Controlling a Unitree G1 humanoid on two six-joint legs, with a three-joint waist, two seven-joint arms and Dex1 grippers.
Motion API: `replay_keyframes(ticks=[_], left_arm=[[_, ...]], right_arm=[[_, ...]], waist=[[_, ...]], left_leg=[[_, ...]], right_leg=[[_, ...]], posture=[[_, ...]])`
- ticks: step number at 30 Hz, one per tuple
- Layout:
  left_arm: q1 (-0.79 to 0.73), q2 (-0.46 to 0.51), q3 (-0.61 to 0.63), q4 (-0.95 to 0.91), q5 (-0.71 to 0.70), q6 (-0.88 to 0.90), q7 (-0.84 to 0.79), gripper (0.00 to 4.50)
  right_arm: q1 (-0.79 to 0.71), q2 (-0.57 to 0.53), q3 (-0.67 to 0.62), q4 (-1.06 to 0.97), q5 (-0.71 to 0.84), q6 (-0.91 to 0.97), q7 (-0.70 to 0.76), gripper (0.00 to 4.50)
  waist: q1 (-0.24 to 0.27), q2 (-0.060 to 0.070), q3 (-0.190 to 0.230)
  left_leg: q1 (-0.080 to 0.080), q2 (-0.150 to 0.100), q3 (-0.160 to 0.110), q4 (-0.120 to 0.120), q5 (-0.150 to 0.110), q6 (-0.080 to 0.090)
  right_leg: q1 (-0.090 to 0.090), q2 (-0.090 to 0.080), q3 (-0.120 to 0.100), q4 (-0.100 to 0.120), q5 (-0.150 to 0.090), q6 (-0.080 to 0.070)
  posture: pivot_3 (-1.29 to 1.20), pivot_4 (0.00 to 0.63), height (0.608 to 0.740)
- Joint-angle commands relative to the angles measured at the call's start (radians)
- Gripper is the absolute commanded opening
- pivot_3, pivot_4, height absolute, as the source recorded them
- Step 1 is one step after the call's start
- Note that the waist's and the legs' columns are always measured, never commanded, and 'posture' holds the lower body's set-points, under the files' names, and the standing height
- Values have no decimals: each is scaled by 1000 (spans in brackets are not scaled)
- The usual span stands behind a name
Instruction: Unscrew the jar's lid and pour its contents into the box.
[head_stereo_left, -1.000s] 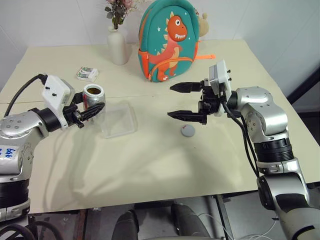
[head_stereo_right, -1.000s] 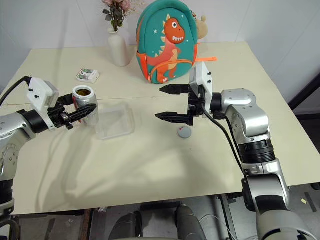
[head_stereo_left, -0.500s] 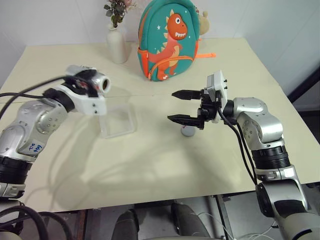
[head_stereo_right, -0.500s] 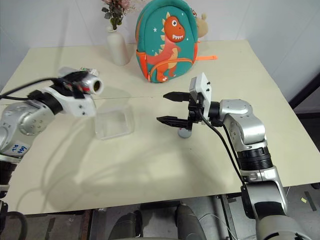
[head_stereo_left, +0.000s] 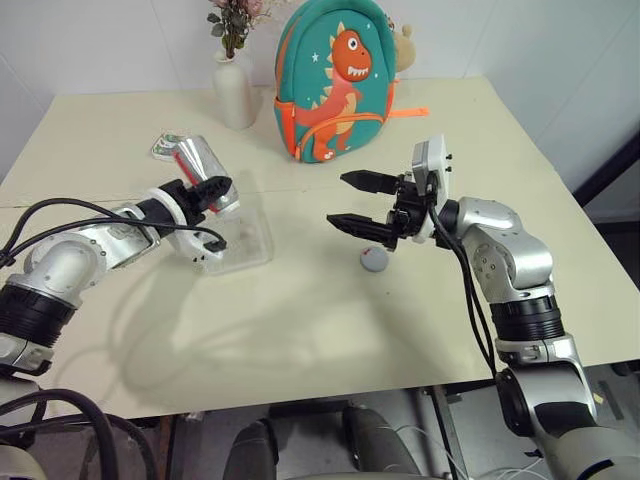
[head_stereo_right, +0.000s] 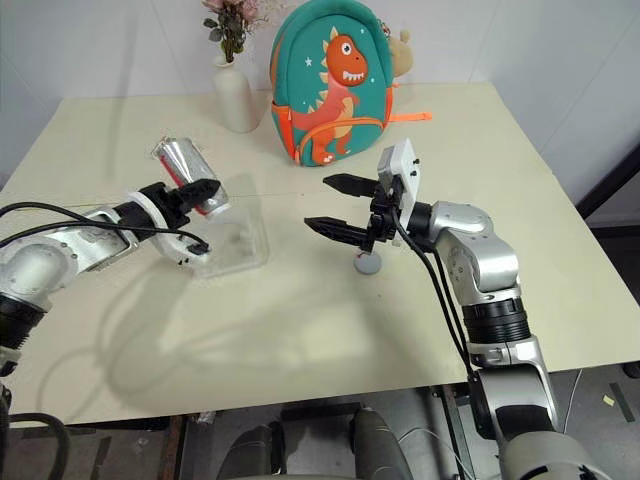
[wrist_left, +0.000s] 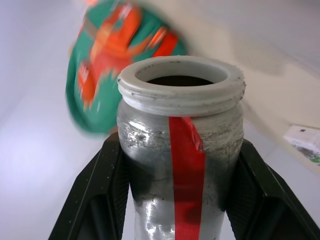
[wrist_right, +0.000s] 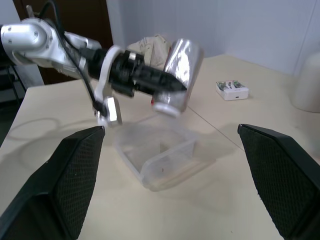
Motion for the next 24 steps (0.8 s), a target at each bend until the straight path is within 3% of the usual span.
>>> replay_keyframes(ticks=[1,3,9,13,17,19,20,24], left_arm=[[-35,41,0,-57,36,-39,25,2177],[-25,50,17,-88,19,-52,41,2177],[24,49,147,-120,-249,-75,-146,2177],[96,19,285,-136,-574,-55,-318,2177],[212,-72,472,-188,-899,147,-518,2177],[266,-205,610,-243,-1172,424,-661,2177],[277,-241,646,-269,-1231,508,-698,2177],[291,-400,914,-317,-1502,846,-672,2177]], right_arm=[[-5,11,-28,-24,26,-1,-11,4490],[-2,18,-26,-22,27,-5,-13,4490],[7,34,-24,-13,34,-6,-14,4490],[4,28,-25,-3,35,-6,-4,4490],[2,18,-20,3,33,-1,12,4490],[-3,15,-15,10,28,-4,21,4490],[-4,14,-14,12,27,-5,23,4490],[-20,2,15,25,-16,-56,57,4490]], waist=[[-1,0,0],[-2,0,0],[-1,0,0],[-2,0,0],[-4,0,0],[-5,0,0],[-6,0,0],[-11,-3,2]], left_leg=[[0,0,0,0,0,0],[0,0,0,0,0,0],[0,0,0,1,0,0],[1,0,0,3,0,0],[1,0,0,5,0,0],[2,0,1,7,0,0],[3,0,1,8,0,0],[3,1,-3,14,0,0]], right_leg=[[0,0,0,0,0,0],[0,0,0,0,0,0],[0,0,0,2,0,0],[0,0,0,4,0,0],[0,0,1,8,0,0],[0,1,1,10,-1,0],[1,0,2,12,-1,1],[2,2,1,17,-1,0]], posture=[[0,150,740],[0,150,740],[0,150,740],[0,150,740],[0,150,740],[0,150,740],[0,150,740],[0,150,740]])
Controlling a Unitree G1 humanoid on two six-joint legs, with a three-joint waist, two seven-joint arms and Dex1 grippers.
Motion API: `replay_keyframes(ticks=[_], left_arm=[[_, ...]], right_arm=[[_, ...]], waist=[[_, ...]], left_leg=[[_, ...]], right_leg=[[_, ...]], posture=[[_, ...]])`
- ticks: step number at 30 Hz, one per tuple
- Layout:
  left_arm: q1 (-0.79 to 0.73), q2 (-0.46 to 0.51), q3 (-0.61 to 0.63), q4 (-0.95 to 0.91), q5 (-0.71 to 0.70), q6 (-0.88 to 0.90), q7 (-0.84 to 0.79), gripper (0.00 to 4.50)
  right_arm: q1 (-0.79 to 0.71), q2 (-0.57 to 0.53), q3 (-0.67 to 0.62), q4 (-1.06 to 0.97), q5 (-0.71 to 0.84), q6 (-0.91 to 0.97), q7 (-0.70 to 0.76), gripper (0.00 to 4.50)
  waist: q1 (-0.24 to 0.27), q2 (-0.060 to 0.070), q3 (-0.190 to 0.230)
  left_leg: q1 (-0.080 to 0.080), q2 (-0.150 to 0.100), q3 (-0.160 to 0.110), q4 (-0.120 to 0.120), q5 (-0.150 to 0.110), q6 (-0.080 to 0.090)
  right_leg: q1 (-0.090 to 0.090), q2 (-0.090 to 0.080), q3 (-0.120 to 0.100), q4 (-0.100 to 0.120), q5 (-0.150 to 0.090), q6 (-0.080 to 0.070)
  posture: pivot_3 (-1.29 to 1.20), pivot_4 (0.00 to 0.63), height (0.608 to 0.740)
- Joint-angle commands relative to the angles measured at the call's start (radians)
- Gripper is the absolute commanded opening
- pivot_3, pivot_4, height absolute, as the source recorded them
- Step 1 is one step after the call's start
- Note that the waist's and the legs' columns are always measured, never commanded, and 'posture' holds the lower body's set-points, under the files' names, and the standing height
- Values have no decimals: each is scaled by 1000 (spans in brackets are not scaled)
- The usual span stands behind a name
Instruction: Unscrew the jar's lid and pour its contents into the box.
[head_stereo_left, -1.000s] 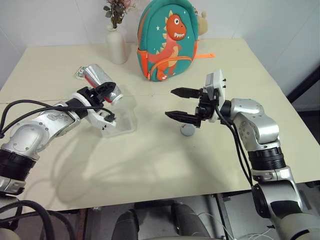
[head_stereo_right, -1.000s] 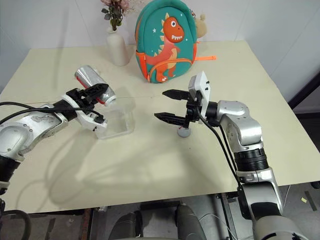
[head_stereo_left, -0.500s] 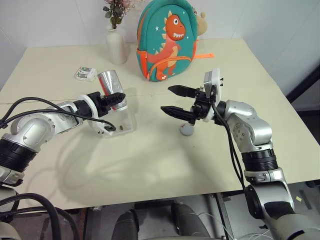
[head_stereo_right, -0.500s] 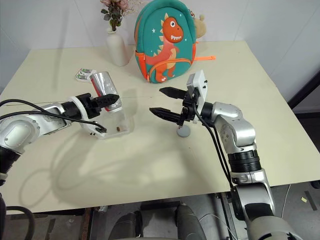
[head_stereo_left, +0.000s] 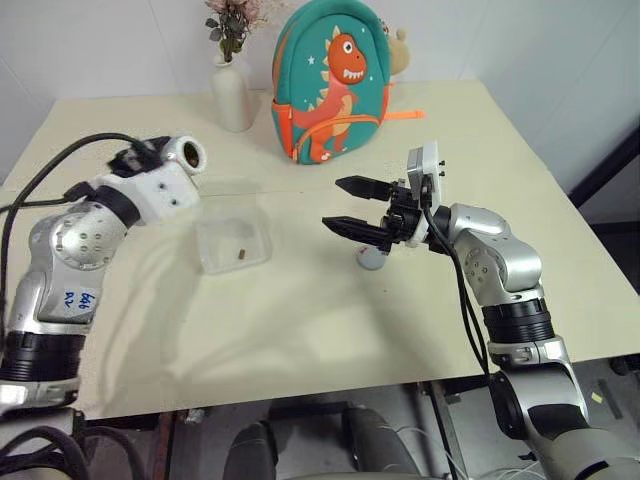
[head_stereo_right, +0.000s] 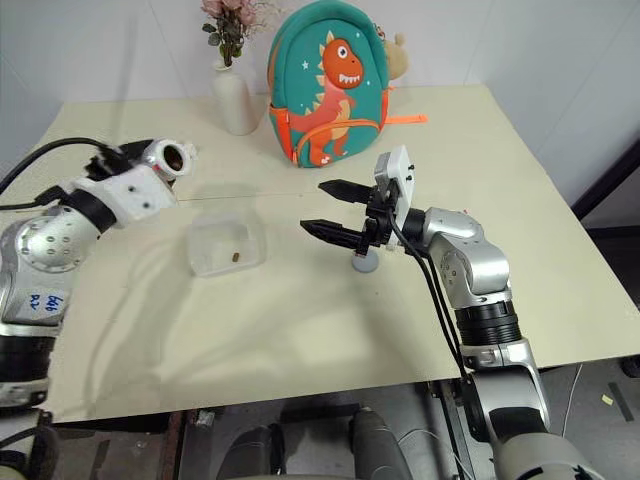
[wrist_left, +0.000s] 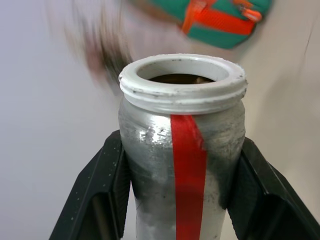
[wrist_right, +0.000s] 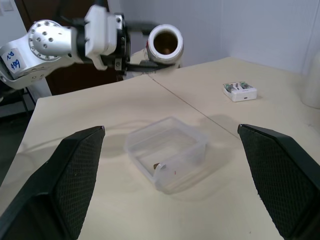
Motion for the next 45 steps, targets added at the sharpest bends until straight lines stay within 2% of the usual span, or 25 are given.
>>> replay_keyframes(ticks=[1,4,6,10,14,20,25,27,28,33,42,45], left_arm=[[-26,-90,270,-66,-235,320,60,2177],[-18,-136,400,-60,-343,443,98,2177],[-3,-154,463,-39,-375,449,132,2177],[57,-176,510,20,-414,397,150,2177],[125,-185,502,143,-382,219,178,2177],[173,-166,446,288,-361,47,184,2177],[200,-153,430,343,-387,-28,160,2177],[209,-153,444,348,-409,-25,169,2855],[214,-149,444,347,-410,-29,172,2983],[276,-133,447,269,-427,-3,163,4478],[431,-132,470,23,-451,89,171,4478],[554,-146,506,-109,-465,133,157,4478]], right_arm=[[-34,-23,20,-5,-42,-70,47,4490],[-48,-40,51,23,-98,-151,94,4490],[-60,-42,61,49,-121,-191,115,4490],[-76,-33,64,81,-138,-224,134,4490],[-78,-21,69,95,-148,-243,134,4490],[-75,-6,68,93,-152,-247,131,4490],[-68,-1,66,85,-152,-247,126,4490],[-64,-1,66,82,-151,-248,127,4500],[-63,-2,66,82,-150,-248,128,4500],[-67,-7,66,84,-151,-251,134,4500],[-62,-14,64,86,-151,-253,143,4500],[-50,-18,64,75,-149,-248,142,4500]], waist=[[-2,0,0],[-8,-1,0],[-8,-2,0],[-10,-3,0],[-13,-4,0],[-15,-4,0],[-19,-4,0],[-20,-4,0],[-22,-4,0],[-23,-5,0],[-24,-5,0],[-27,-5,0]], left_leg=[[0,0,-1,0,0,0],[0,0,-3,1,0,0],[0,0,-3,1,0,0],[0,0,-3,0,0,-1],[0,0,-3,0,0,-1],[0,0,-3,0,0,-1],[1,0,-3,0,0,-2],[1,0,-2,-1,0,-2],[1,0,-2,-1,0,-2],[0,0,-2,-2,0,-2],[0,0,-2,-4,-1,-3],[1,0,-2,-6,-1,-3]], right_leg=[[0,0,0,0,0,0],[1,0,0,1,1,1],[2,0,0,0,1,1],[2,0,0,-2,1,1],[2,0,0,-3,1,1],[2,0,-1,-3,1,0],[2,-1,-1,-3,1,0],[2,-1,-1,-3,1,0],[2,-1,-1,-3,1,0],[2,-1,-2,-4,1,-1],[2,-2,-2,-6,0,-1],[2,-2,-2,-8,0,-2]], posture=[[0,150,740],[0,150,740],[0,150,740],[0,150,740],[0,150,740],[0,150,740],[0,150,740],[0,150,740],[0,150,740],[0,150,740],[0,150,740],[0,150,740]])
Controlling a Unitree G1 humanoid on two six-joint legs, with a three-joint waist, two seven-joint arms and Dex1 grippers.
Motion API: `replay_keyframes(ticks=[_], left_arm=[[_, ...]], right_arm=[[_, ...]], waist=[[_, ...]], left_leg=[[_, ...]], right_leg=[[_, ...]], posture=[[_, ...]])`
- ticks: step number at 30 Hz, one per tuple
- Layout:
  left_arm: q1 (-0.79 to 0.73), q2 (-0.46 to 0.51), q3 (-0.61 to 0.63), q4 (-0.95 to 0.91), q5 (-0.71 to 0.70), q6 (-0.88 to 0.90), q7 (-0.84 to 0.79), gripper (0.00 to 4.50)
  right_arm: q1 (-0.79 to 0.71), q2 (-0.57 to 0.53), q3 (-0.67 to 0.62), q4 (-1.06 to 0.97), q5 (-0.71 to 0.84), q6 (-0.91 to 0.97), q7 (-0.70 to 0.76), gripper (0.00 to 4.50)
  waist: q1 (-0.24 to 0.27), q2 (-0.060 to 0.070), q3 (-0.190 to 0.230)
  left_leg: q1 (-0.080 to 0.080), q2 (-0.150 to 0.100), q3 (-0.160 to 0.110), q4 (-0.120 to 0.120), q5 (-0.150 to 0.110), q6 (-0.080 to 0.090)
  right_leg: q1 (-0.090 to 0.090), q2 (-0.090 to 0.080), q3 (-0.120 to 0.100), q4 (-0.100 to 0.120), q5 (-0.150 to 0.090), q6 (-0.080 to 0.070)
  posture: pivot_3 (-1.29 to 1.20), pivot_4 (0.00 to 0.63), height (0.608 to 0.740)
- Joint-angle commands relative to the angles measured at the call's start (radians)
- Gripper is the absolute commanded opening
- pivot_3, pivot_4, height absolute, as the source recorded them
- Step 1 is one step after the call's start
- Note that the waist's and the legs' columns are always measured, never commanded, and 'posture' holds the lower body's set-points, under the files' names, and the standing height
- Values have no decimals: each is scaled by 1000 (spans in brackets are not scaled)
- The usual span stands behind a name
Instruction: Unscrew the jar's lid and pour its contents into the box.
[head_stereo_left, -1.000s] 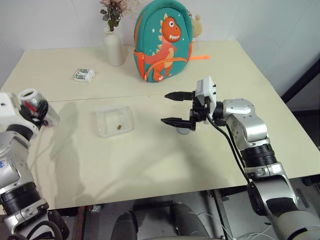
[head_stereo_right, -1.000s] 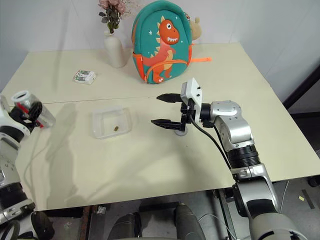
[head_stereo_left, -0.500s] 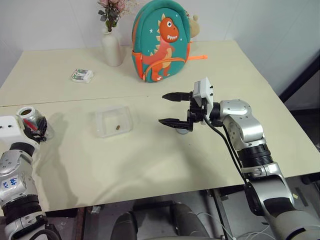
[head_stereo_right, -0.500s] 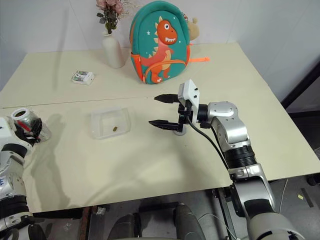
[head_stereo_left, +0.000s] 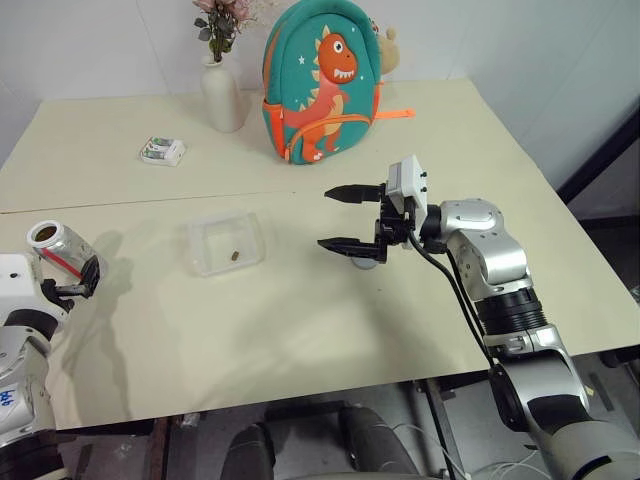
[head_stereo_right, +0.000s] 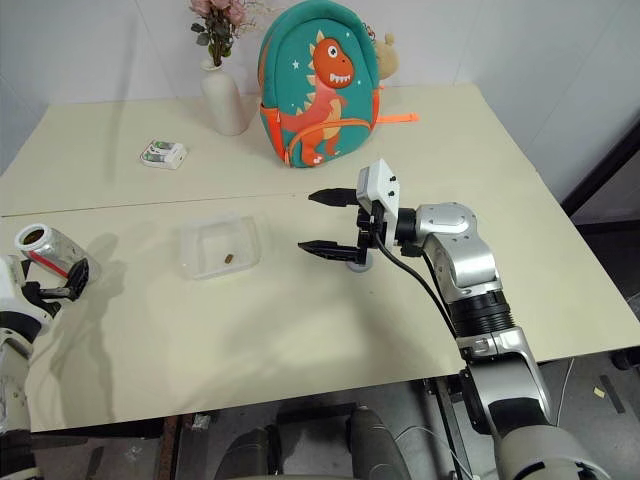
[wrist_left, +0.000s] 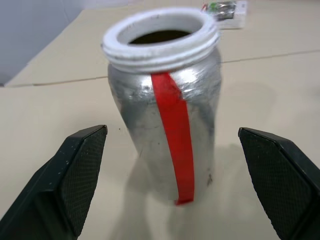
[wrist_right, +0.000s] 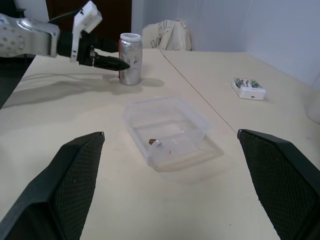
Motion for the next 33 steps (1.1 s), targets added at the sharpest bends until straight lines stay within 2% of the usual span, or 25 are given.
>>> replay_keyframes(ticks=[1,5,7,10,12,17,21,26,33], left_arm=[[110,2,67,-157,-33,42,-16,4478],[284,30,99,-311,-58,12,-142,4478],[343,48,106,-372,-70,-60,-236,4478],[385,98,82,-456,-106,-109,-367,4478],[342,148,45,-485,-134,-73,-396,4478],[132,245,-112,-411,-159,-128,-518,4478],[16,260,-205,-318,-166,-169,-610,4478],[-22,262,-269,-279,-186,-178,-703,4478],[-18,257,-246,-282,-188,-172,-707,4478]], right_arm=[[4,-10,-12,-41,9,-8,5,4500],[21,-31,-19,-53,15,-3,16,4500],[26,-42,-24,-57,17,-10,22,4500],[32,-60,-40,-59,14,-49,23,4500],[44,-76,-43,-69,16,-75,45,4500],[77,-133,-46,-98,29,-77,96,4500],[83,-184,-73,-107,42,-56,104,4500],[149,-262,-106,-167,59,-9,99,4500],[198,-251,-122,-210,57,-7,36,4500]], waist=[[-4,0,0],[-3,0,0],[-3,-1,0],[4,-1,0],[5,-1,0],[8,0,1],[-4,1,1],[-6,1,2],[-8,1,2]], left_leg=[[0,0,0,-1,0,0],[0,0,0,-5,0,-1],[0,1,0,-6,-1,-1],[0,1,0,-8,-1,-1],[0,1,0,-9,-1,-1],[0,0,0,-9,-1,-1],[0,1,2,-10,-1,-1],[0,4,1,-11,-2,-1],[0,4,1,-9,-2,-1]], right_leg=[[0,0,0,-1,0,0],[-1,0,-1,-2,-2,-3],[-2,-1,-1,-3,-2,-4],[-1,-1,-3,-7,-8,-14],[0,-2,-3,-9,-10,-20],[1,-2,-3,-11,-10,-18],[0,0,-2,-10,-2,-4],[-1,2,-3,-10,-4,-5],[-1,2,-2,-8,-4,-4]], posture=[[0,150,740],[0,150,740],[0,150,740],[0,150,740],[0,150,740],[0,150,740],[0,150,740],[0,150,740],[0,150,740]])
